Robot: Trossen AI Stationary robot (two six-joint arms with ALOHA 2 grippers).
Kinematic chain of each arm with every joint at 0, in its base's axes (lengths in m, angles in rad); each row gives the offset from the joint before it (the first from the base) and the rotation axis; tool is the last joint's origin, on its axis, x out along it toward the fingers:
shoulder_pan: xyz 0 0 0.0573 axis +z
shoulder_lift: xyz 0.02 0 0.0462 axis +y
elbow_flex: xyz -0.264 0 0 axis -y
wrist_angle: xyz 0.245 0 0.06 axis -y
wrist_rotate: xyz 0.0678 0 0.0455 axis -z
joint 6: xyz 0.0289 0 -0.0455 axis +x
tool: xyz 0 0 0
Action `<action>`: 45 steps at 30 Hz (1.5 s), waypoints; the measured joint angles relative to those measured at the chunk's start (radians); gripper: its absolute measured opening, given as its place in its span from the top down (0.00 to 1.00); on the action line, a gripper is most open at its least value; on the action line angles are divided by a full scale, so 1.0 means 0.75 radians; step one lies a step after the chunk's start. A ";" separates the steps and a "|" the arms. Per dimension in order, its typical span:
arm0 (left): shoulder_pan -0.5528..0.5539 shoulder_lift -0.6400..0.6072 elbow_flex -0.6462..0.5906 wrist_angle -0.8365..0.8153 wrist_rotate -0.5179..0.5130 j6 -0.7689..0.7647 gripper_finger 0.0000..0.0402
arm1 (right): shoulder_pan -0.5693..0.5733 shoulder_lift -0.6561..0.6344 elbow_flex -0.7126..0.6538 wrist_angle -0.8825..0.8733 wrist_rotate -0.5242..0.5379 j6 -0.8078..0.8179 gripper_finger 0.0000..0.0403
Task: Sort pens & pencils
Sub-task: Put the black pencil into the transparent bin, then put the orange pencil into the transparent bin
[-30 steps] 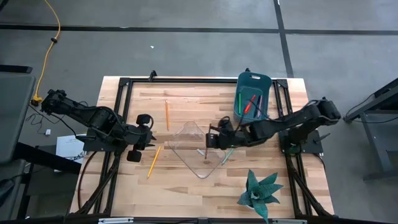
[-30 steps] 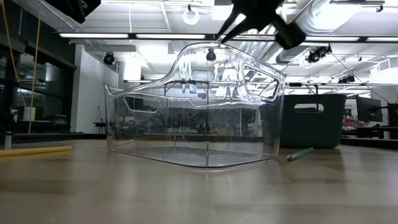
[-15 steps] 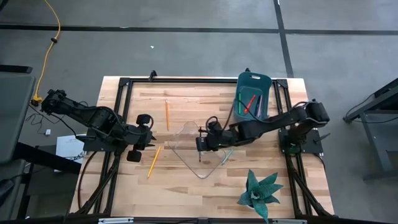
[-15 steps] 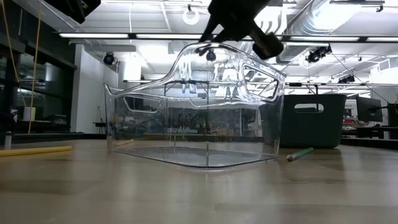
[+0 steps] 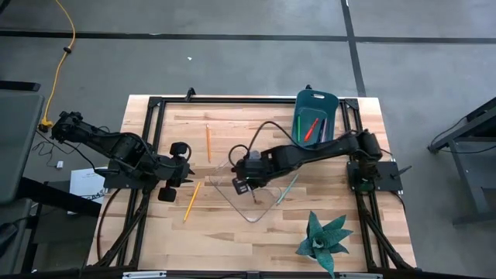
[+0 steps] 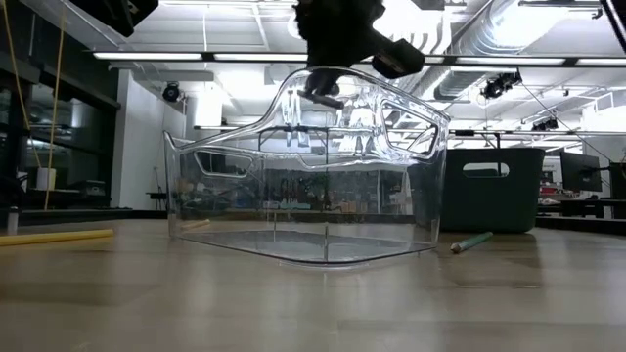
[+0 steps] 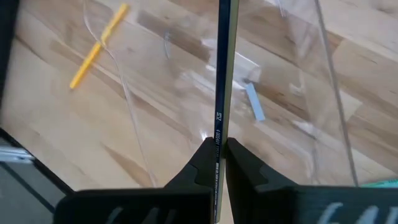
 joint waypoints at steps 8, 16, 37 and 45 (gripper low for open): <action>0.000 -0.001 0.000 0.000 0.002 0.000 0.75 | 0.001 0.071 0.071 -0.065 -0.063 -0.032 1.00; 0.000 -0.001 0.000 -0.001 0.004 0.000 0.75 | 0.001 0.072 0.071 -0.076 -0.073 -0.036 0.96; 0.001 -0.001 0.000 -0.185 0.055 -0.102 0.75 | 0.000 0.071 0.105 -0.096 0.112 -0.145 0.81; 0.001 0.017 0.000 -0.209 -0.055 -0.300 0.75 | -0.055 0.071 0.224 -0.195 0.285 -0.403 0.81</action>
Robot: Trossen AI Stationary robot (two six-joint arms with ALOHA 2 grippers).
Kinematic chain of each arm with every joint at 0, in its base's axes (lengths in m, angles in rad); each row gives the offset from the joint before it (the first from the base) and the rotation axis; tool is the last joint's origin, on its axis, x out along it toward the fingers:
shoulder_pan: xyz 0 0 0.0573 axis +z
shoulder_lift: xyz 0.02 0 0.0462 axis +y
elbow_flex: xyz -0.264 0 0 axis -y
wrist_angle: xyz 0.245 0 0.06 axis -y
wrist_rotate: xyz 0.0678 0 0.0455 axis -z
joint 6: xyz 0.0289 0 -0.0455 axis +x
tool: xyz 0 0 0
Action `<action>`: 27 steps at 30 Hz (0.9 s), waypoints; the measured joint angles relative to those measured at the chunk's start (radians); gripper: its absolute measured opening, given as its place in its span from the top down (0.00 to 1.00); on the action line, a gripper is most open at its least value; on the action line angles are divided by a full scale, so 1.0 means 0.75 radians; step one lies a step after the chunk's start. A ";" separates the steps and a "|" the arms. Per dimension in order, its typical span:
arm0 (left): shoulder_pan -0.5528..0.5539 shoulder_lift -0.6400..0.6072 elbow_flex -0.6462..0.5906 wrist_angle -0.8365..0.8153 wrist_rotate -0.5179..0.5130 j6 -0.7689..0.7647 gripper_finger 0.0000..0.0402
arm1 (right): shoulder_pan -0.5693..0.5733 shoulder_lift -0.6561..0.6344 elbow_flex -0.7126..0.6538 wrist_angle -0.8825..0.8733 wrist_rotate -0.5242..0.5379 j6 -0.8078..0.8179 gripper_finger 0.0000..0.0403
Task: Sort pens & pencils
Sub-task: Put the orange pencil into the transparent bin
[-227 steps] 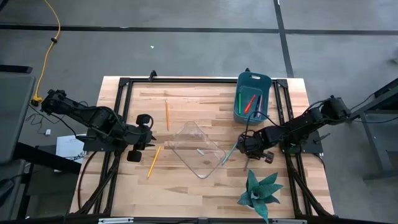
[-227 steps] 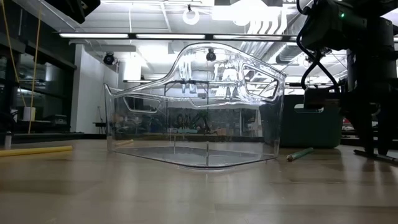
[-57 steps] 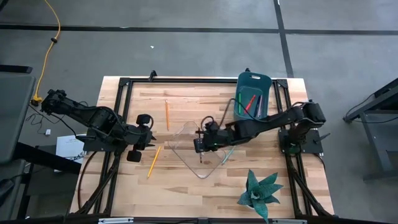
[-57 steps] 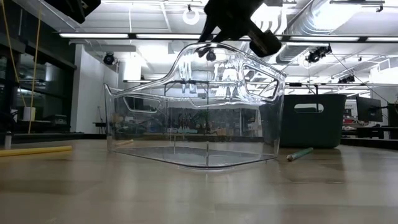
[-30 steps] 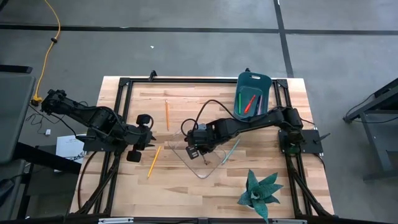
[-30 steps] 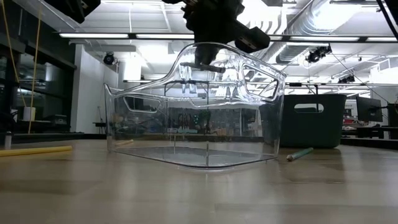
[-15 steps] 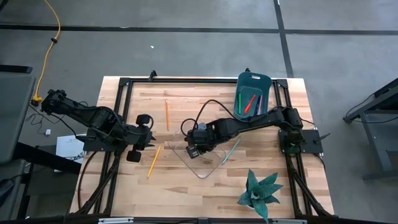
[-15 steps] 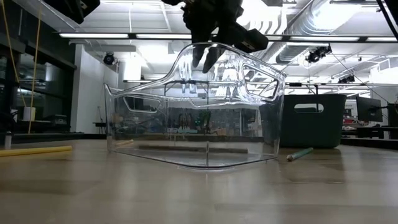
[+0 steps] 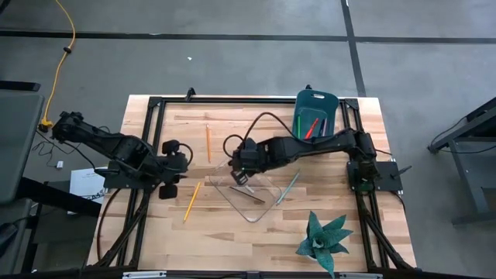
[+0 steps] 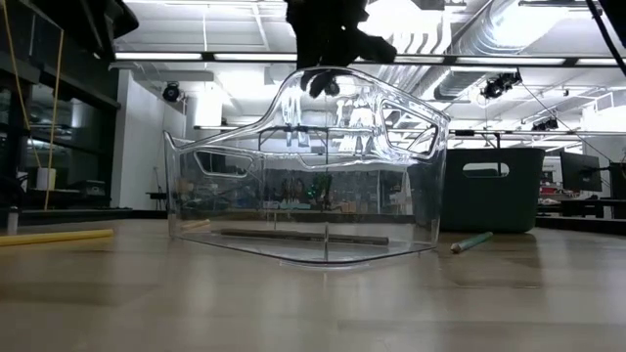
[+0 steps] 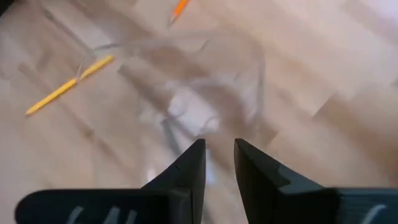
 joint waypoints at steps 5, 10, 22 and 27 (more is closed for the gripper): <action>0.072 0.054 -0.001 -0.007 -0.075 -0.145 0.75 | -0.009 -0.001 0.098 -0.243 0.198 -0.205 0.81; 0.246 0.142 -0.001 0.024 -0.051 -0.192 0.75 | -0.013 -0.033 0.127 -0.554 0.400 -0.272 0.81; 0.650 0.301 -0.001 0.107 -0.021 -0.294 0.75 | 0.032 -0.420 -0.107 -0.562 0.603 -0.386 0.81; 0.792 0.370 -0.001 0.139 0.000 -0.231 0.75 | 0.026 -0.624 -0.285 -0.446 0.643 -0.379 0.81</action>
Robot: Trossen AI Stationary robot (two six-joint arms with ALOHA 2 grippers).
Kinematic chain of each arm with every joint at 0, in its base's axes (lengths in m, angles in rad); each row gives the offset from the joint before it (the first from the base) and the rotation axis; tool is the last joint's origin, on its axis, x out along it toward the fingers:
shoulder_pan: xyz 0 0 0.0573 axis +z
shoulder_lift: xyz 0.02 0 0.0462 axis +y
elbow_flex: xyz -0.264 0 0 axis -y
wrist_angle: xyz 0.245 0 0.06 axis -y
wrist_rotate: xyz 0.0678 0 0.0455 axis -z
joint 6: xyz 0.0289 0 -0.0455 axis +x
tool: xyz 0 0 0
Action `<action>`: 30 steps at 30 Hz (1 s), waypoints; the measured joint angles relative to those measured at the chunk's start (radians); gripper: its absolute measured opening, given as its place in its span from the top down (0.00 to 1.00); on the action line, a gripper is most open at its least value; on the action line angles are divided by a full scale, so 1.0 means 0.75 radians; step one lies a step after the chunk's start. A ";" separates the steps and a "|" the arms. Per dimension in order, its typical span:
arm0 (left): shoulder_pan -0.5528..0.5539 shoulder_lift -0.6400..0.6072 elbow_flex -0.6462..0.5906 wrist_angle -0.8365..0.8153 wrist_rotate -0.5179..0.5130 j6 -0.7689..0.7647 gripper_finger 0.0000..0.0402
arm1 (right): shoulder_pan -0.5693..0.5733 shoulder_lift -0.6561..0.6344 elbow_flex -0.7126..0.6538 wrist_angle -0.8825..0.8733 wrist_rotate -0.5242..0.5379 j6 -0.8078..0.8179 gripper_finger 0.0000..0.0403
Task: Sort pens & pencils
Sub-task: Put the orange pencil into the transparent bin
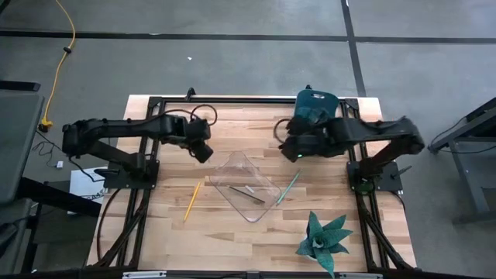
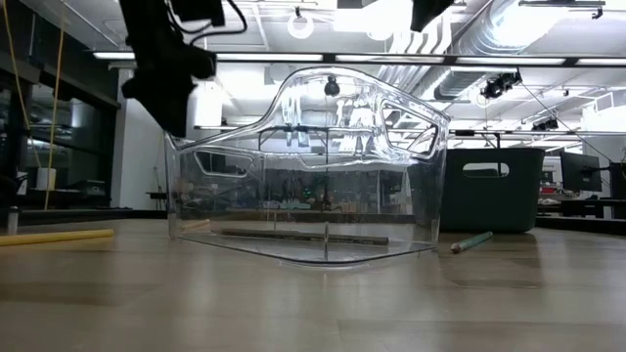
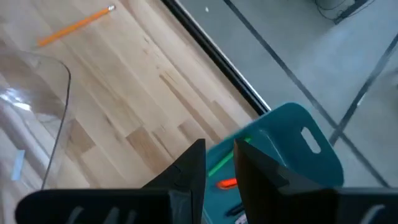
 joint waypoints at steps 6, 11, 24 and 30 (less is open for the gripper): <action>0.144 0.093 0.000 0.138 0.034 0.084 0.75 | -0.008 -0.202 -0.152 0.045 -0.034 0.039 0.81; 0.216 0.183 0.000 0.208 0.103 0.035 0.75 | -0.016 -0.344 -0.227 0.038 -0.049 -0.025 0.81; 0.284 0.405 0.000 0.267 0.181 -0.331 0.75 | -0.099 -0.640 -0.244 0.052 -0.184 -0.376 0.81; 0.282 0.455 0.001 0.286 0.182 -0.450 0.75 | -0.142 -0.712 -0.244 0.048 -0.199 -0.504 0.81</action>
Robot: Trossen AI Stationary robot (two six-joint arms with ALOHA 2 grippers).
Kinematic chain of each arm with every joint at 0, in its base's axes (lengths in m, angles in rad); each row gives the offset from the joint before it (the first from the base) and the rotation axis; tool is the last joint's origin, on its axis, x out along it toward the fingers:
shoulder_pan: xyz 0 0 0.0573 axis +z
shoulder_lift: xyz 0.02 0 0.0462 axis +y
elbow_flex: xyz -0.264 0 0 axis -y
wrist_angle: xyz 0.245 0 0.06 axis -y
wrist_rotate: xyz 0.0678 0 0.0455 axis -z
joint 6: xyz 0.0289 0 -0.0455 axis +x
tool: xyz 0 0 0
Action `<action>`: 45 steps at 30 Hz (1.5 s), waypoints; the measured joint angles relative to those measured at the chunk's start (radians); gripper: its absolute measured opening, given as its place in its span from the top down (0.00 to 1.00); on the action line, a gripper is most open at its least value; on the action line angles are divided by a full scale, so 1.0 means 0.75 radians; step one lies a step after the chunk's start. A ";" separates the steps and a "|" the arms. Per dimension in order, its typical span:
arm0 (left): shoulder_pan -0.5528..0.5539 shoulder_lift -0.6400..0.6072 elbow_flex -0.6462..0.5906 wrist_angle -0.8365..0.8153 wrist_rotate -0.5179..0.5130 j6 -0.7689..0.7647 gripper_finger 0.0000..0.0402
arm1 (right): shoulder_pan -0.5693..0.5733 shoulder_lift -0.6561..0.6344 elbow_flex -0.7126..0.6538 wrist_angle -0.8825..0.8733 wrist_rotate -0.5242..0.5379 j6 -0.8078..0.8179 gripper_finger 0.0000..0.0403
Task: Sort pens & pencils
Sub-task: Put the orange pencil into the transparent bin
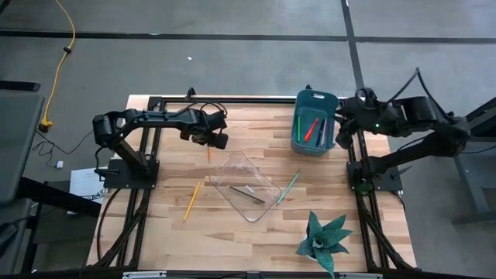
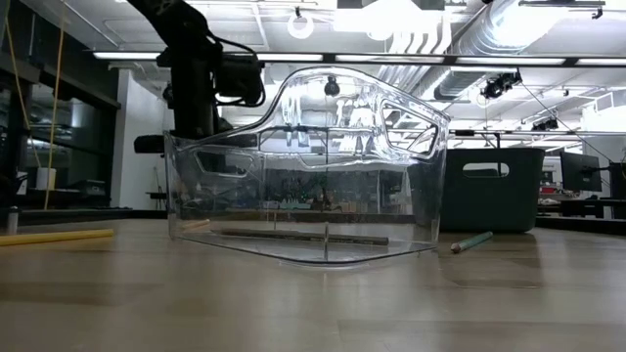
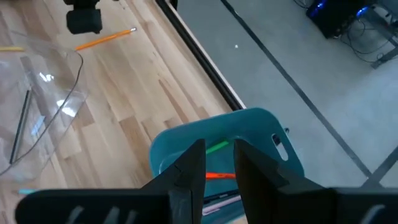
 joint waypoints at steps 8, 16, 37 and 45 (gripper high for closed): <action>0.009 0.017 0.000 -0.007 -0.033 -0.071 0.75 | -0.046 -0.024 0.000 -0.002 -0.055 -0.095 0.81; 0.008 0.017 0.000 -0.005 -0.033 -0.071 0.75 | -0.054 -0.024 0.000 -0.002 -0.059 -0.128 0.81; 0.027 0.155 0.083 0.005 -0.004 -0.141 0.75 | -0.054 -0.024 0.000 -0.002 -0.090 -0.131 0.81; 0.061 0.188 0.208 -0.118 -0.034 -0.079 0.75 | -0.054 -0.028 0.001 -0.003 -0.105 -0.166 0.81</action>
